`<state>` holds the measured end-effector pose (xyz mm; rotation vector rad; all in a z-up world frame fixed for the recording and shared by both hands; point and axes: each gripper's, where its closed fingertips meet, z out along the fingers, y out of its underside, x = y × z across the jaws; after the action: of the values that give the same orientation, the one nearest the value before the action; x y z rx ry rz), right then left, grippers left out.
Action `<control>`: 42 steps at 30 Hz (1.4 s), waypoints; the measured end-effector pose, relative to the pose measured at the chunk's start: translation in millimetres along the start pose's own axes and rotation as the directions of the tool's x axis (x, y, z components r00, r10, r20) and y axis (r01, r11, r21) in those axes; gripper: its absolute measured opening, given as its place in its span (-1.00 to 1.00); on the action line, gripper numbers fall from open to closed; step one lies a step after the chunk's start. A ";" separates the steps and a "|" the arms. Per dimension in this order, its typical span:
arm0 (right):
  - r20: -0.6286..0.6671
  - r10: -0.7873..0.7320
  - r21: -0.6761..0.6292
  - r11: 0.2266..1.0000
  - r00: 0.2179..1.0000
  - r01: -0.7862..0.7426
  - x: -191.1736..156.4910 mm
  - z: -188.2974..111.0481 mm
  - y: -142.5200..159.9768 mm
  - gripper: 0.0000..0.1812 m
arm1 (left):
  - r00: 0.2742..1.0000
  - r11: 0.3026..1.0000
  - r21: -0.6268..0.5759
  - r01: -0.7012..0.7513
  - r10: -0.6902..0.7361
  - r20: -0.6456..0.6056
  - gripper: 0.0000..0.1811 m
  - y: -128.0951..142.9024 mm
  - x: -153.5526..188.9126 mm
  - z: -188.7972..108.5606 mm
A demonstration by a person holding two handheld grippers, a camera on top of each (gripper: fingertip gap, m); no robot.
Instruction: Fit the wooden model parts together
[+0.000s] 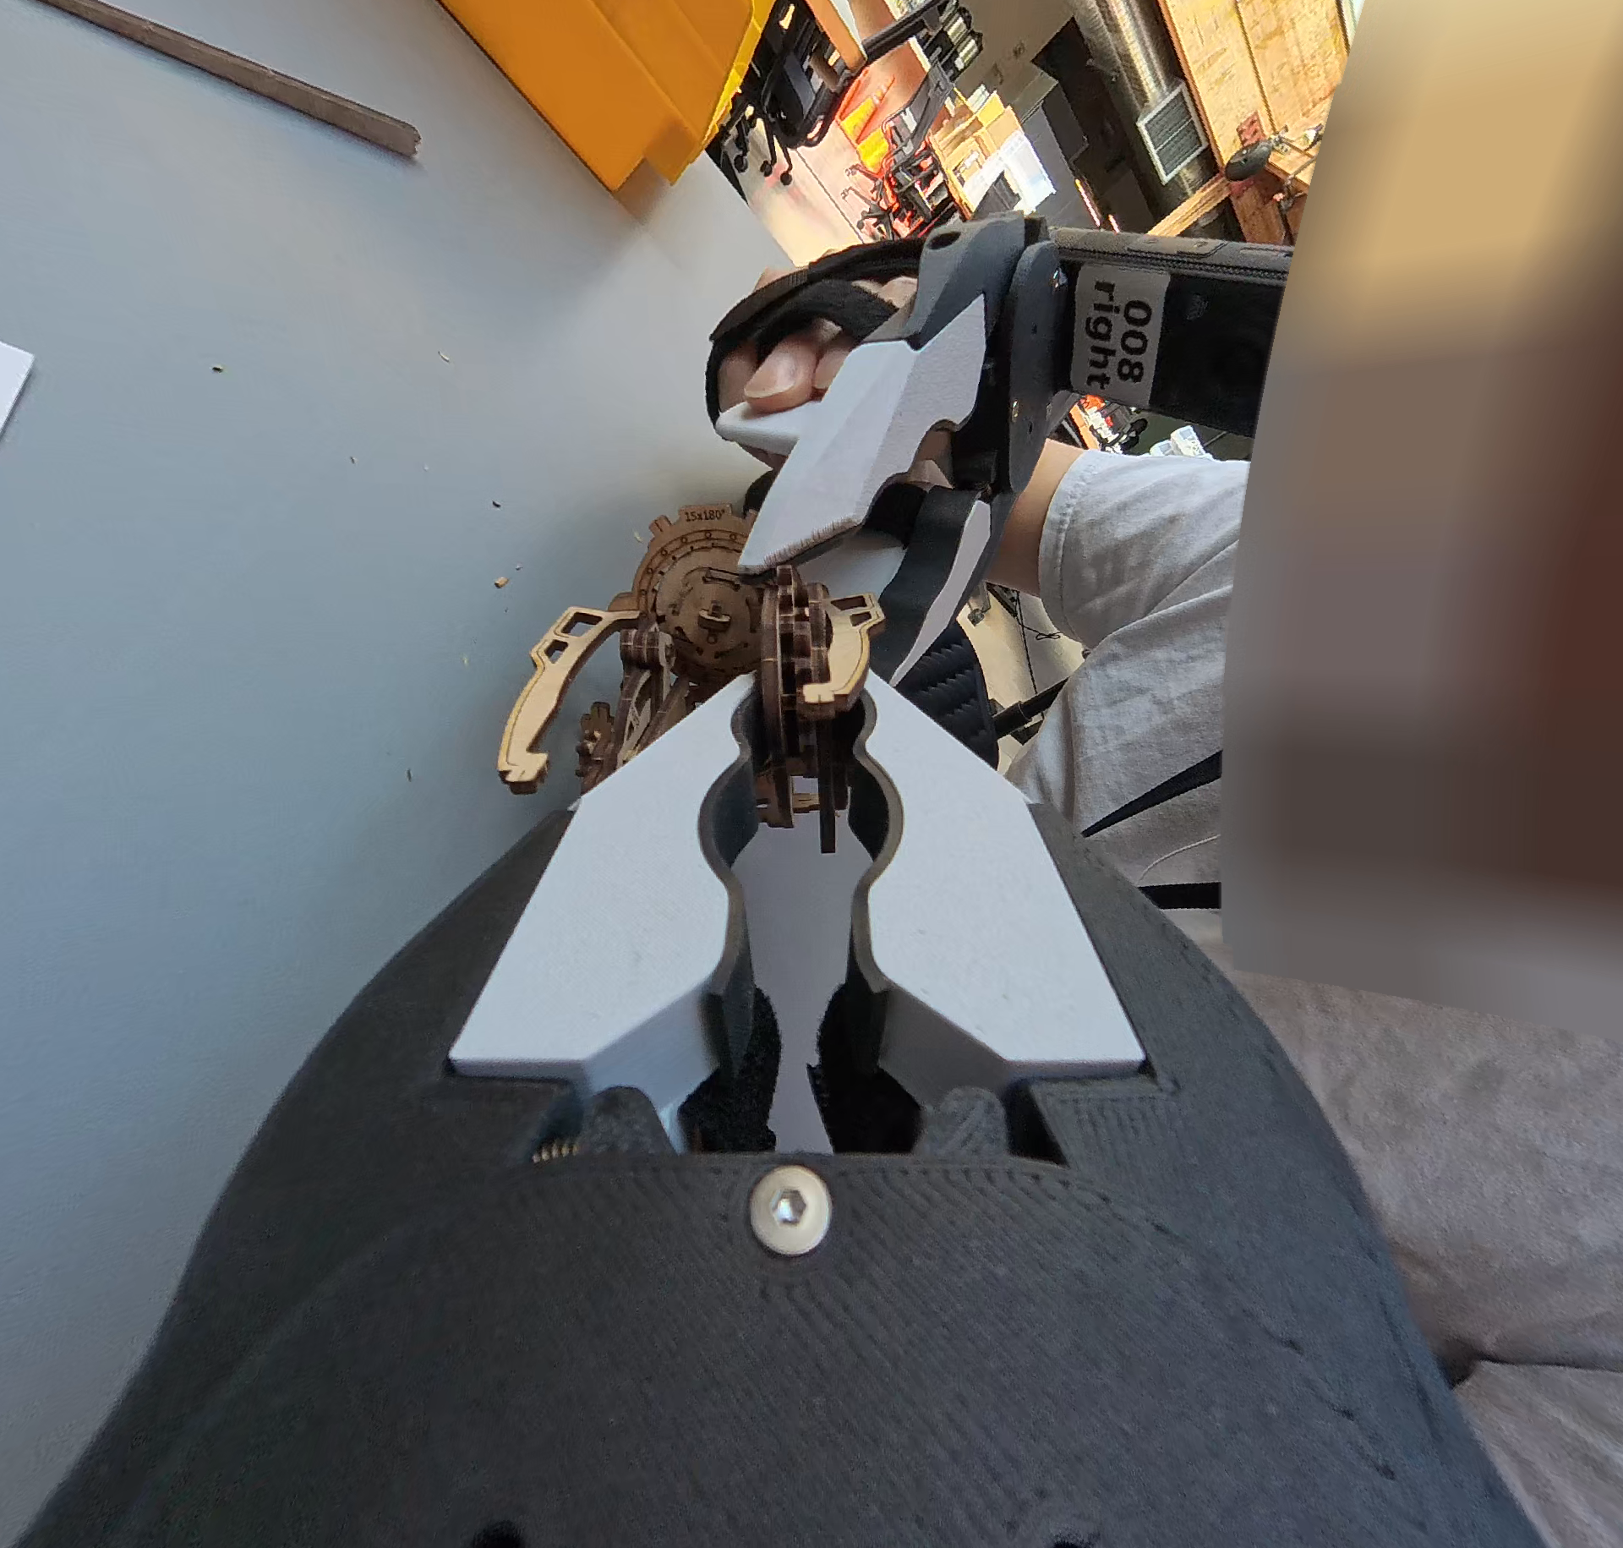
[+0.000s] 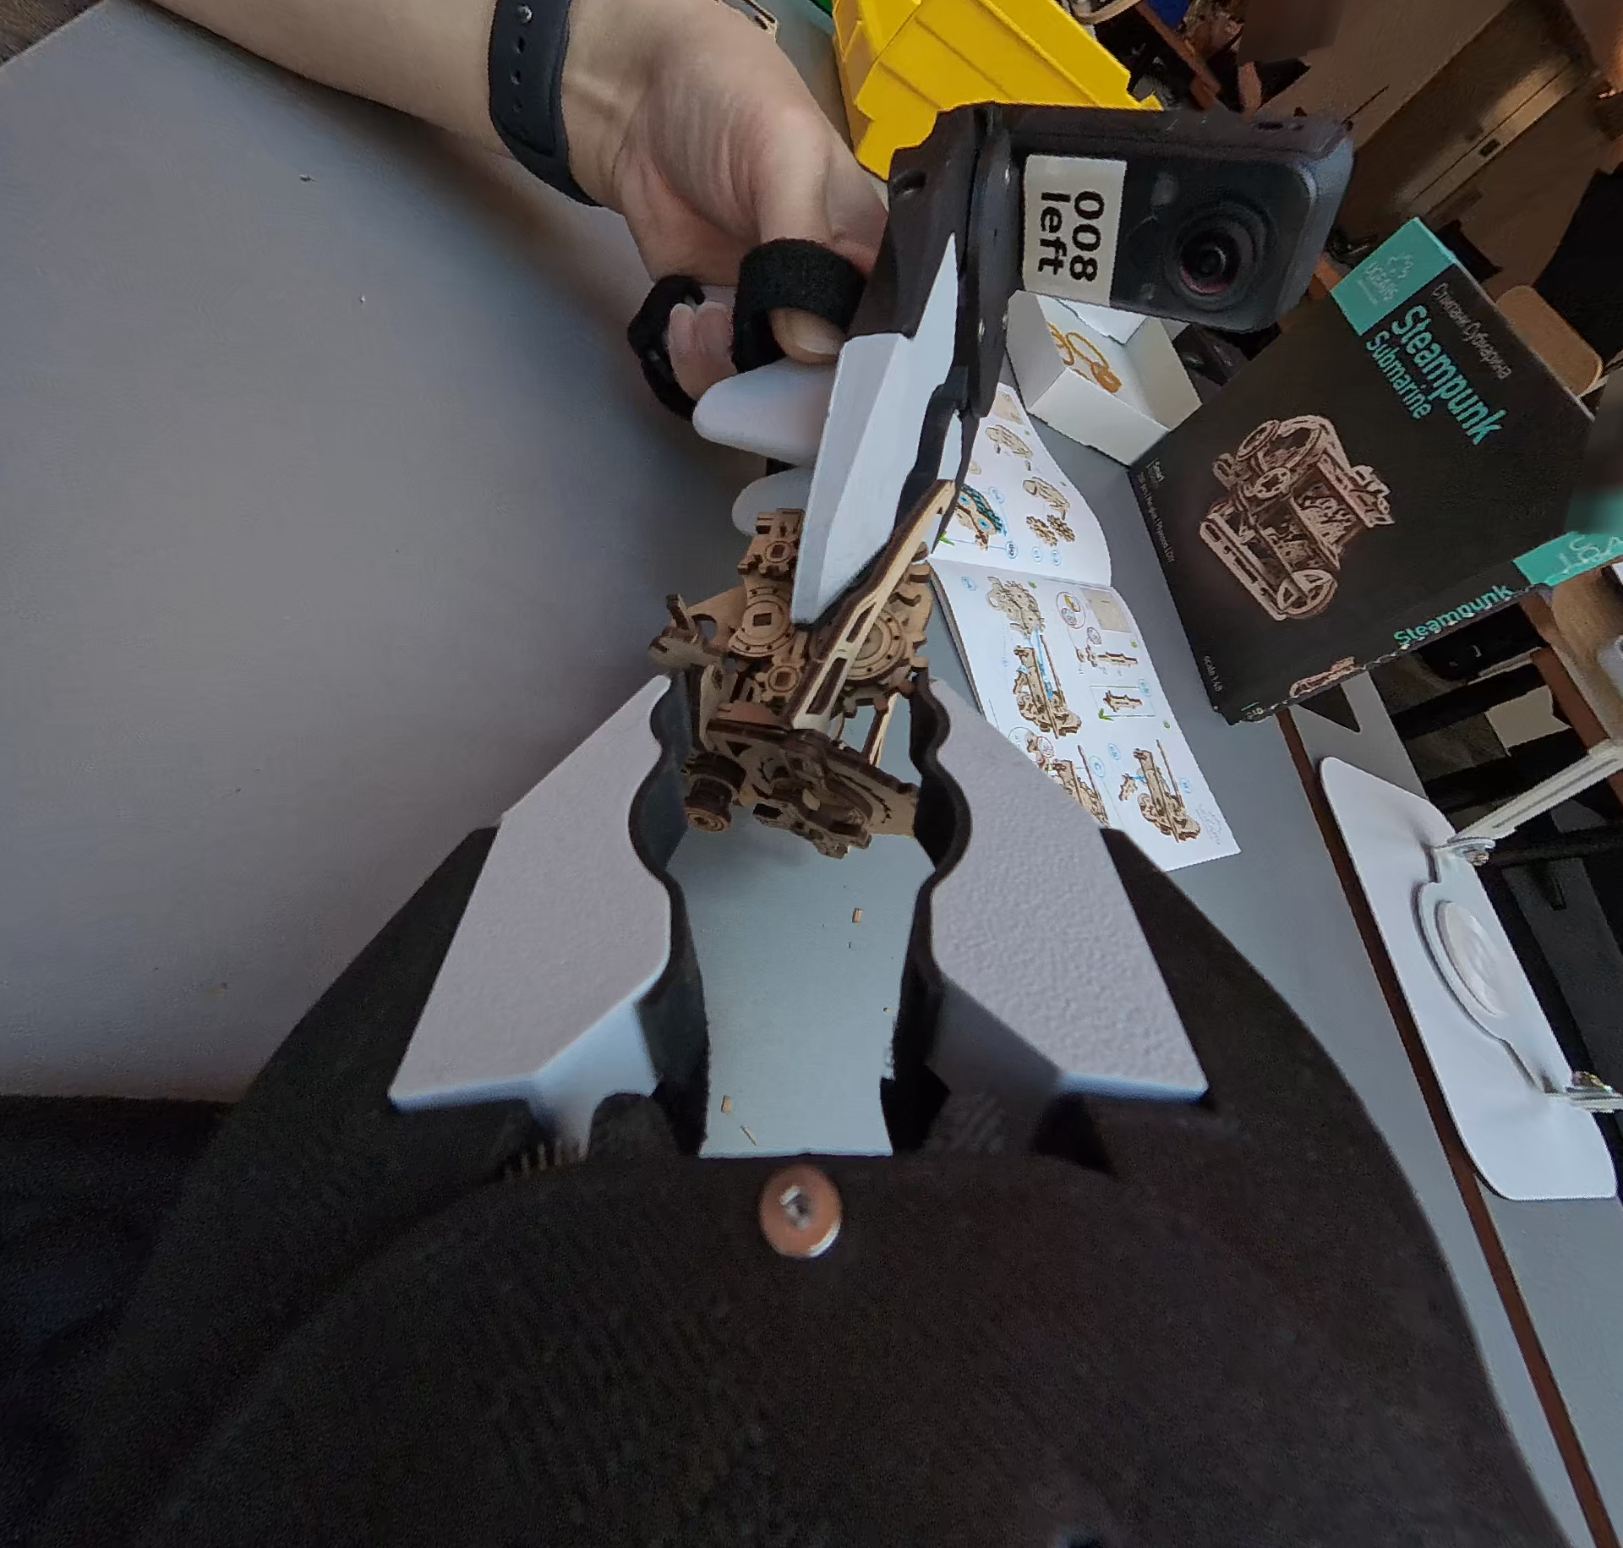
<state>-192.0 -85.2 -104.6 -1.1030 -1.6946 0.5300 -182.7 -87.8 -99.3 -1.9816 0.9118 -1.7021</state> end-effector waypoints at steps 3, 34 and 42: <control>-0.011 -0.032 0.007 0.999 0.999 0.032 -0.6 -1.9 -3.0 -0.47 | 1.000 1.000 0.000 0.006 -0.006 -0.017 -0.85 0.2 2.5 0.4; 0.016 -0.220 -0.098 0.970 0.975 0.221 -10.2 11.9 13.7 -0.34 | 0.997 0.995 -0.100 0.006 0.002 0.081 -0.86 13.2 -7.3 3.8; -0.004 -0.212 -0.127 0.969 0.977 0.210 -4.6 10.5 13.3 -0.38 | 0.996 0.998 -0.064 0.023 -0.017 0.086 -0.86 7.1 -7.5 2.6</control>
<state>-195.5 -81.1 -121.3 -0.9967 -1.8242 0.2811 -182.3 -88.1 -110.0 -2.0945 0.9310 -1.6043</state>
